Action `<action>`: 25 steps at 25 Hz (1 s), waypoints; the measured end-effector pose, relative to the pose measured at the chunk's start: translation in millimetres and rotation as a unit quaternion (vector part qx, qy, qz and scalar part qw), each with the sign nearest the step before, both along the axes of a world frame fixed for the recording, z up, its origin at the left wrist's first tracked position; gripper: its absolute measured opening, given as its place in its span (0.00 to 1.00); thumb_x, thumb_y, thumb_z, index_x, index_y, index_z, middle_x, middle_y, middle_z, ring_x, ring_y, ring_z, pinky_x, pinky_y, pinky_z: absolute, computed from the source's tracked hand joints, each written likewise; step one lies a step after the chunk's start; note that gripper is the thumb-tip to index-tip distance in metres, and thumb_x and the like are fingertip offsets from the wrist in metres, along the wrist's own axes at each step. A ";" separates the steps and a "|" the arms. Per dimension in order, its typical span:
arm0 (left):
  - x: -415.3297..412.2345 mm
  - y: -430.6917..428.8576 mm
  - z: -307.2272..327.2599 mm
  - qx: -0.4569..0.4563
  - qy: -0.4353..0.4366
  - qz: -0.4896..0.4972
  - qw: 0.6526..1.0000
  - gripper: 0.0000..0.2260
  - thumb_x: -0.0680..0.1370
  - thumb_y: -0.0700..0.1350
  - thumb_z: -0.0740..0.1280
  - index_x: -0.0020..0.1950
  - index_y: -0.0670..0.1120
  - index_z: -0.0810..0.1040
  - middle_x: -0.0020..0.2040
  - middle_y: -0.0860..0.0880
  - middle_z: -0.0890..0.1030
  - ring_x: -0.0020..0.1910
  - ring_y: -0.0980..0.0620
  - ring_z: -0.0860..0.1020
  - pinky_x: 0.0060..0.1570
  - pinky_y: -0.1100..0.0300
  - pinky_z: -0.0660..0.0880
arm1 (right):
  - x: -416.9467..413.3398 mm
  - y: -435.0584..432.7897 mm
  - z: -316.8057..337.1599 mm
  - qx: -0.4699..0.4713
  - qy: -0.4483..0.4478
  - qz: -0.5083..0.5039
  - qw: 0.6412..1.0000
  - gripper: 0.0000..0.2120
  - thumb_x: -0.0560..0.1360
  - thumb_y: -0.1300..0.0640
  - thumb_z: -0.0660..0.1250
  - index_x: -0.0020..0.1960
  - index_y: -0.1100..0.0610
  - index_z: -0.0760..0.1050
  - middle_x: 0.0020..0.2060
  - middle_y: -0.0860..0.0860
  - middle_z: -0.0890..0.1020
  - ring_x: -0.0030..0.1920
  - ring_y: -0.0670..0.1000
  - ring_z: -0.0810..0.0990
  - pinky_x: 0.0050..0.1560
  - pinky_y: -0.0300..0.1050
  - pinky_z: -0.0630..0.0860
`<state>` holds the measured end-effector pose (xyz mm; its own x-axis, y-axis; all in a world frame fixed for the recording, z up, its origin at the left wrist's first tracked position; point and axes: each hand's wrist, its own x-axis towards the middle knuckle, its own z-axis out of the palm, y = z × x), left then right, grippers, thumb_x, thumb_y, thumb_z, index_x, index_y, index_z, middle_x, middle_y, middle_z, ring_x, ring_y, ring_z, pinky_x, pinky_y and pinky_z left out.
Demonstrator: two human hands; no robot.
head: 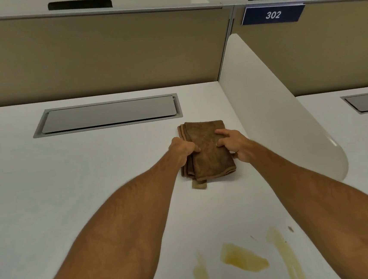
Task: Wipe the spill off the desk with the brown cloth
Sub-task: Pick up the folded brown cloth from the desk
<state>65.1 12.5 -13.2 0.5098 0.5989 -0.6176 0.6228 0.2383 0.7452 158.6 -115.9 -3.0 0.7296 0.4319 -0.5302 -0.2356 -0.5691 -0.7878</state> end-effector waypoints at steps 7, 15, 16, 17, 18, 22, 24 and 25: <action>-10.4 2.6 5.7 -0.006 -0.090 -0.026 0.996 0.26 0.74 0.37 0.69 0.71 0.43 0.65 0.66 0.42 0.73 0.62 0.42 0.75 0.61 0.48 0.75 | -11.5 -3.4 6.5 0.079 -0.030 -0.005 0.996 0.26 0.77 0.68 0.64 0.72 0.48 0.69 0.71 0.54 0.69 0.62 0.59 0.73 0.59 0.64 0.75; -78.7 8.2 37.0 0.020 -0.153 -0.107 0.982 0.32 0.75 0.32 0.66 0.73 0.52 0.58 0.67 0.44 0.70 0.57 0.43 0.73 0.46 0.53 0.75 | -74.4 -19.1 36.2 0.126 -0.024 0.003 0.992 0.27 0.77 0.68 0.65 0.73 0.50 0.67 0.73 0.54 0.66 0.62 0.57 0.71 0.56 0.62 0.75; -90.2 6.2 41.6 0.013 -0.156 -0.115 0.981 0.32 0.75 0.32 0.66 0.73 0.52 0.58 0.67 0.43 0.70 0.57 0.43 0.74 0.46 0.53 0.75 | -86.7 -22.9 39.1 0.130 -0.028 -0.003 0.991 0.28 0.77 0.68 0.65 0.73 0.50 0.67 0.73 0.54 0.66 0.63 0.58 0.72 0.58 0.64 0.75; -101.7 4.3 45.5 0.001 -0.156 -0.123 0.980 0.32 0.75 0.32 0.66 0.73 0.51 0.58 0.67 0.43 0.70 0.58 0.43 0.74 0.48 0.52 0.76 | -98.6 -27.4 41.8 0.132 -0.035 -0.005 0.991 0.29 0.76 0.67 0.67 0.73 0.50 0.66 0.73 0.54 0.66 0.64 0.59 0.72 0.59 0.65 0.75; -115.9 1.4 49.7 -0.013 -0.157 -0.131 0.979 0.33 0.75 0.32 0.66 0.74 0.50 0.57 0.68 0.43 0.70 0.59 0.42 0.73 0.51 0.51 0.76 | -112.8 -33.6 44.7 0.131 -0.049 -0.002 0.990 0.31 0.75 0.67 0.68 0.74 0.50 0.66 0.73 0.54 0.65 0.66 0.60 0.71 0.60 0.67 0.74; -172.5 -15.5 64.4 -0.063 -0.187 -0.176 0.964 0.36 0.74 0.30 0.67 0.74 0.49 0.54 0.68 0.43 0.68 0.61 0.42 0.72 0.55 0.48 0.76 | -164.9 -61.9 58.9 0.104 -0.081 0.041 0.990 0.40 0.70 0.68 0.73 0.76 0.50 0.61 0.75 0.53 0.61 0.71 0.62 0.66 0.61 0.72 0.71; -202.3 -25.9 69.0 -0.078 -0.198 -0.209 0.955 0.37 0.73 0.28 0.67 0.74 0.49 0.54 0.68 0.42 0.68 0.61 0.42 0.72 0.53 0.48 0.75 | -192.7 -79.3 65.3 0.084 -0.084 0.071 0.990 0.41 0.70 0.68 0.74 0.77 0.50 0.59 0.75 0.53 0.60 0.71 0.62 0.66 0.60 0.70 0.73; -215.4 -30.3 69.9 -0.088 -0.201 -0.221 0.950 0.37 0.72 0.27 0.67 0.74 0.49 0.54 0.68 0.42 0.69 0.61 0.41 0.73 0.52 0.47 0.76 | -204.2 -88.0 67.9 0.076 -0.080 0.081 0.991 0.41 0.70 0.67 0.74 0.77 0.49 0.59 0.75 0.53 0.60 0.70 0.62 0.67 0.59 0.69 0.74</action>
